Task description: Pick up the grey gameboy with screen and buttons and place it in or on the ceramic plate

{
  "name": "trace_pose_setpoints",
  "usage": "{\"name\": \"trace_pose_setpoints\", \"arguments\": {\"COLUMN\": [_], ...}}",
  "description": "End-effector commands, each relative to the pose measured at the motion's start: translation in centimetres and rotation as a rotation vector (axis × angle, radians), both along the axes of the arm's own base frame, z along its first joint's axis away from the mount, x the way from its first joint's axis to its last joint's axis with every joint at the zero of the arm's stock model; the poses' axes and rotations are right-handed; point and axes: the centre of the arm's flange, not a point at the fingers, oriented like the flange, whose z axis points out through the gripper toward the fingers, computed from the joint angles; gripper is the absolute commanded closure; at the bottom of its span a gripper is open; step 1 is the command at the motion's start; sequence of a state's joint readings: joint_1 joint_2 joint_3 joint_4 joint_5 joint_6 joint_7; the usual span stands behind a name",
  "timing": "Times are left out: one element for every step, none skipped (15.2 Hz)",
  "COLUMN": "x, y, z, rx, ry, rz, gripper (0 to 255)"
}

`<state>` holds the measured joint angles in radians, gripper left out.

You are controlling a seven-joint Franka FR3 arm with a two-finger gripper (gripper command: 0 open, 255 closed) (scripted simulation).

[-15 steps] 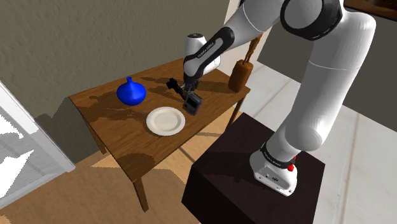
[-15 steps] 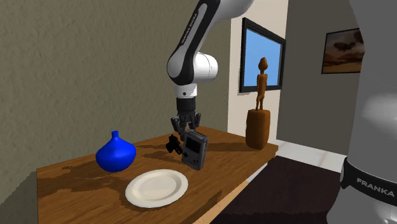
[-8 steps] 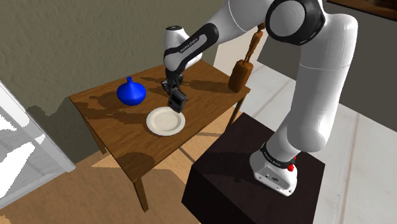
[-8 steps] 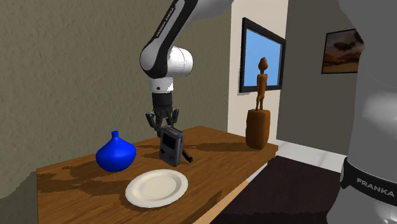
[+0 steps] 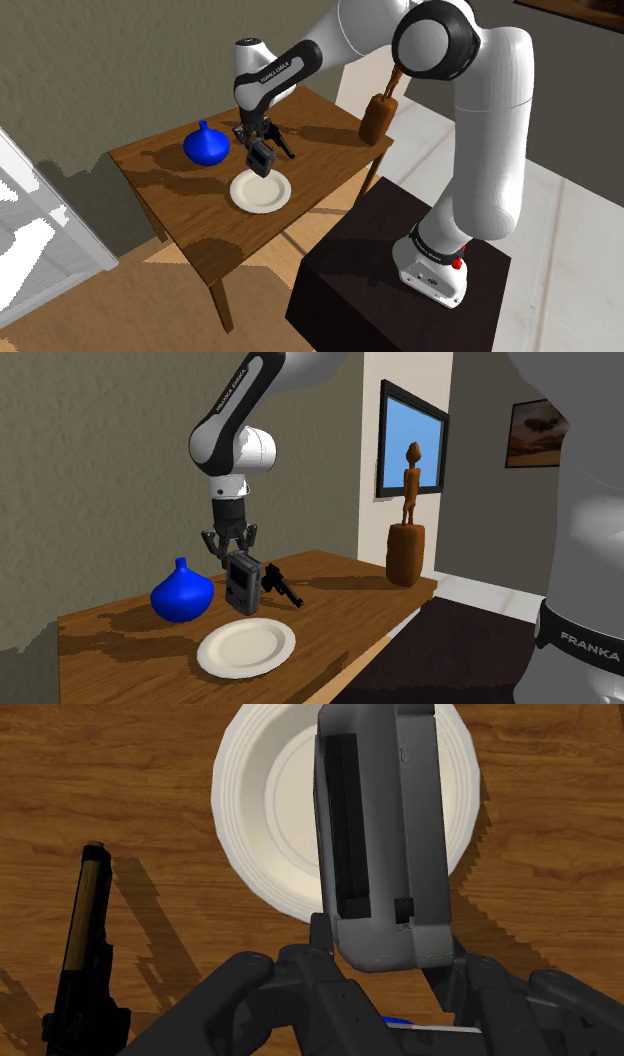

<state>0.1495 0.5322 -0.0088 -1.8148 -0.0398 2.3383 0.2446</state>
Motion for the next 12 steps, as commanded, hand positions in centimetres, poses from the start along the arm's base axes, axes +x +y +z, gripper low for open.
{"name": "trace_pose_setpoints", "arguments": {"x": [0.0,0.0,0.0,0.0,0.0,0.0,0.0,0.0,0.0,0.0,0.0,0.0], "y": [0.0,0.0,0.0,0.0,0.0,0.0,0.0,0.0,0.0,0.0,0.0,0.0], "z": [-0.9,-1.5,-2.0,-2.5,-3.1,-3.6,-4.1,-4.6,-5.2,-5.7,-6.2,-6.8], "rx": [0.0,0.0,0.0,0.0,0.0,0.0,0.0,0.0,0.0,0.0,0.0,0.0], "ry": [-0.001,-0.001,-0.001,-0.001,-0.001,-0.001,-0.001,-0.001,-0.001,-0.001,-0.001,-0.001], "rz": [0.0,0.0,0.0,0.0,0.0,0.0,0.0,0.0,0.0,0.0,0.0,0.0], "gripper": [255,255,255,255,255,255,255,255,255,255,255,255]}}
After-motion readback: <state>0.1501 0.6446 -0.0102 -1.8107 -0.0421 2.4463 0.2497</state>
